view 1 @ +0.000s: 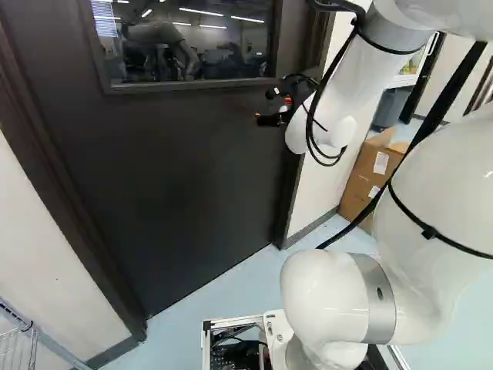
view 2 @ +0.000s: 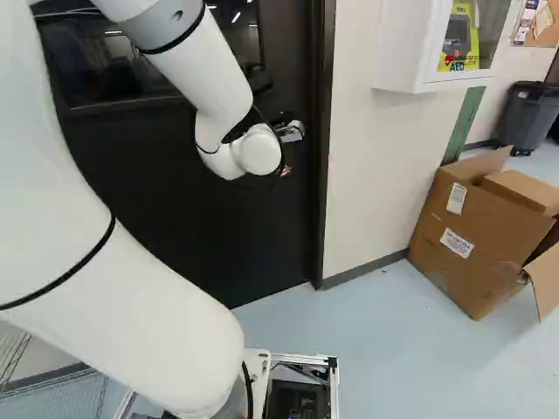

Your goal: Open the door and move inside

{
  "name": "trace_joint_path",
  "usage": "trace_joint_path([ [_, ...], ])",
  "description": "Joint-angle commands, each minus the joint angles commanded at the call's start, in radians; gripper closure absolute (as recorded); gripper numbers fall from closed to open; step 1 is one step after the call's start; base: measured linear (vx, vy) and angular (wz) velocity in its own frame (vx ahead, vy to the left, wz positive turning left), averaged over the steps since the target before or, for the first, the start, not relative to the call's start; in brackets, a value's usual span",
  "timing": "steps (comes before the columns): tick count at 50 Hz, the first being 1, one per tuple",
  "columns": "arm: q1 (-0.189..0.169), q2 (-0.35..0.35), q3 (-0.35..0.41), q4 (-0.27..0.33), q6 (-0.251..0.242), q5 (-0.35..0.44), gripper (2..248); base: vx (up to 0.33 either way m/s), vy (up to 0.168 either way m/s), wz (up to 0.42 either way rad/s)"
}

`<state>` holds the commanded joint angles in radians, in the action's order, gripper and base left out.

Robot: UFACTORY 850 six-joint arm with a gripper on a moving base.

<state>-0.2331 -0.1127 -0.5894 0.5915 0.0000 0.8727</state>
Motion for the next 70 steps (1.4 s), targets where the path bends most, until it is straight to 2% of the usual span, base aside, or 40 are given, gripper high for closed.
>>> trace_joint_path([
  [70, 0.006, 0.145, 0.002, 0.000, 0.000, 0.000, 3, 0.000, 0.000, 0.000],
])
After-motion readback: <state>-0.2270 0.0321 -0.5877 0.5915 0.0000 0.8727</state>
